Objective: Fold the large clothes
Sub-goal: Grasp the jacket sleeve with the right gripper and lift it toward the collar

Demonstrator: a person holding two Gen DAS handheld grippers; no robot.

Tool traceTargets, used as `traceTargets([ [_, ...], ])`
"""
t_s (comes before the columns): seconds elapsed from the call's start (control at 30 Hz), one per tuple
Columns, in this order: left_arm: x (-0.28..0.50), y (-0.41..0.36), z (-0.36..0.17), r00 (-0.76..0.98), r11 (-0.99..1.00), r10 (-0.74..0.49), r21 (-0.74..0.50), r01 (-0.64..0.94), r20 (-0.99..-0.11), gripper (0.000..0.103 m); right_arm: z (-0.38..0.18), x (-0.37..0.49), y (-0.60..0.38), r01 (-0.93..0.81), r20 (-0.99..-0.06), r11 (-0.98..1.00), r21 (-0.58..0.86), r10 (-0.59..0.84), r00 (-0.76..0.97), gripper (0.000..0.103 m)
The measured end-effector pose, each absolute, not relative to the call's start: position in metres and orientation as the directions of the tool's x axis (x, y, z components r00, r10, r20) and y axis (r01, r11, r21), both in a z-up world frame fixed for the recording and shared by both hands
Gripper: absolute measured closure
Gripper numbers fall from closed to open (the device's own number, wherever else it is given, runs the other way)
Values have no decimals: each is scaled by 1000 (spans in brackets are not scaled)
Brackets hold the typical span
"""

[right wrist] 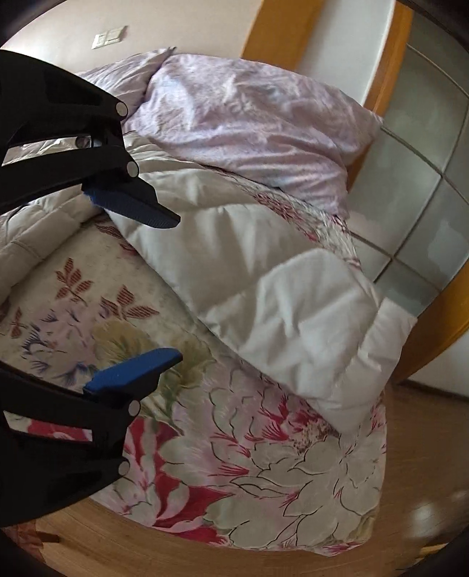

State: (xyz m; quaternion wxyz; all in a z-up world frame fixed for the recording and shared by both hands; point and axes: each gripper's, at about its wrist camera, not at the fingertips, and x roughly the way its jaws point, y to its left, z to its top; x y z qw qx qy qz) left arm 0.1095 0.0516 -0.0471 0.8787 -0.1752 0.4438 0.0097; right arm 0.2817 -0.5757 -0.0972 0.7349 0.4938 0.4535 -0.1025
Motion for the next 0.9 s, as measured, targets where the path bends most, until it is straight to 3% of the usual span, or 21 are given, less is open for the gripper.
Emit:
traceTargets([
  [0.4,115,53,-48,650,945,-104,-278,-170,-752,2,-117,305,-615,651,-768,434,622,175,616,52],
  [0.57,111,63,-45,682,935,-80,-292,-201,-727,2,-122,314,-617,664,-780,438,606,163,604,84],
  [0.67,108,70,-44,697,926,-65,-304,-225,-714,2,-115,319,-613,647,-784,489,585,134,606,92],
  [0.9,101,85,-47,703,914,-37,-309,-264,-710,2,-66,336,-582,554,-758,658,511,40,651,96],
])
